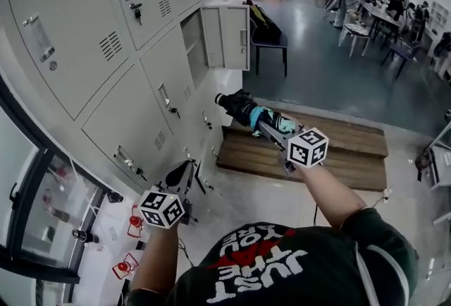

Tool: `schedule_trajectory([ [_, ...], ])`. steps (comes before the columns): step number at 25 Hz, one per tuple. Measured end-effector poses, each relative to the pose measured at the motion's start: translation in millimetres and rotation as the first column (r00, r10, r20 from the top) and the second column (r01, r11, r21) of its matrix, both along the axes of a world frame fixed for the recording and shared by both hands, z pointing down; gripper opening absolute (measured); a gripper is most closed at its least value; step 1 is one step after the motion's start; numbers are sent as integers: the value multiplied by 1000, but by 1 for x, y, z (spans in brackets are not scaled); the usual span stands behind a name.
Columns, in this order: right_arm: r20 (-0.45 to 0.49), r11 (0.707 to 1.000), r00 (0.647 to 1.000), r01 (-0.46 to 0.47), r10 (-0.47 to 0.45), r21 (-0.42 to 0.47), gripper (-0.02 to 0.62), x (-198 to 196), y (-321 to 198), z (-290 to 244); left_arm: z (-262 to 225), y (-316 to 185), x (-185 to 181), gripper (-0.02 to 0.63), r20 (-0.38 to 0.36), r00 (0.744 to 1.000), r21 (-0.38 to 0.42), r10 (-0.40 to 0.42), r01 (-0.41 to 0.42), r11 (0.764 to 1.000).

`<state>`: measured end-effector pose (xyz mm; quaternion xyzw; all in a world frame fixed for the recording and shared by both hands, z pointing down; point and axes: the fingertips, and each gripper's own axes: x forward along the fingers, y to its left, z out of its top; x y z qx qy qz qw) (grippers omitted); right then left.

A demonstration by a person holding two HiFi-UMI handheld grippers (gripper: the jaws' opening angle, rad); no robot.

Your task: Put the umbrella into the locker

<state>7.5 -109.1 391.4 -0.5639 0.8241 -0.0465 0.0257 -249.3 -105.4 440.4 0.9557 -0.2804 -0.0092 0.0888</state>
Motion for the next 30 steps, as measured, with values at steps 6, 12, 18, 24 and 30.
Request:
schedule_trajectory([
  [6,-34,1000,999,-20,21,18,213,11,-56,-10,-12,-60,22,8,36,999,30,3,-4,1000],
  [12,-65,999,998,-13,16,42,213,53,-140,-14,-21,-145,66,8,58,997,42,-46,43,998],
  [18,-65,995,997,38,-33,87,213,94,-231,-11,-25,-215,114,8,75,992,92,-105,98,991],
  [24,-96,984,987,142,-132,106,213,130,-344,-25,-43,-305,174,8,63,979,120,-196,188,975],
  [30,-146,962,960,253,-237,100,213,148,-445,-41,-58,-390,224,8,41,960,105,-278,272,956],
])
